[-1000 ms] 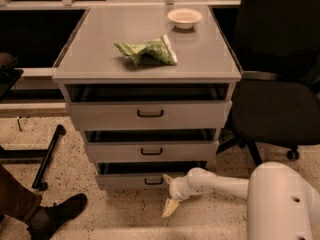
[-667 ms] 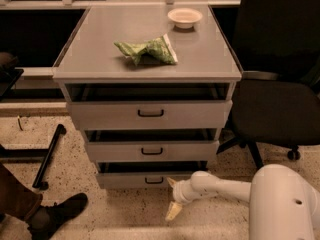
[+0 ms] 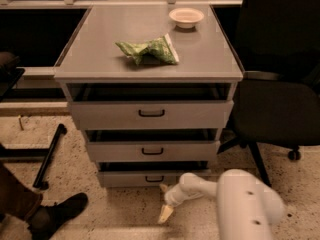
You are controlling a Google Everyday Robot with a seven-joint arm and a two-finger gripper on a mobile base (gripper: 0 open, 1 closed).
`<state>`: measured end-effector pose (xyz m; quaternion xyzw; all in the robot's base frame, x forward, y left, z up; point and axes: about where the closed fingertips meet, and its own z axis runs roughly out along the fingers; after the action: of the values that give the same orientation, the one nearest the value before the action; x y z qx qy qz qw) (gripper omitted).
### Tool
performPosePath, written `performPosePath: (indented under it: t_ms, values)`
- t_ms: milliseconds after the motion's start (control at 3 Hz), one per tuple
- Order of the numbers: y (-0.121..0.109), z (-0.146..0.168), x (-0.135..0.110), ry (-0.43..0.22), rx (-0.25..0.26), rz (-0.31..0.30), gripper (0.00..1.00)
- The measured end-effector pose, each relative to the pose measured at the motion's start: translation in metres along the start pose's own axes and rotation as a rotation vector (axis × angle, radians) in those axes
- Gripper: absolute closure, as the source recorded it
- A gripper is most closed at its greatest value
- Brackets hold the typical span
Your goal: Close bottom drawer
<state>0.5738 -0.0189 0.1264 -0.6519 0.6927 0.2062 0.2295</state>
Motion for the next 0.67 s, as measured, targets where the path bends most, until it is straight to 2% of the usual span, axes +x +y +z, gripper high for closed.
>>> performPosePath:
  t_ms: [333, 667]
  values:
    - [-0.036, 0.038, -0.008, 0.008, 0.009, -0.036, 0.00]
    - [-0.052, 0.041, -0.013, 0.017, 0.049, -0.075, 0.00]
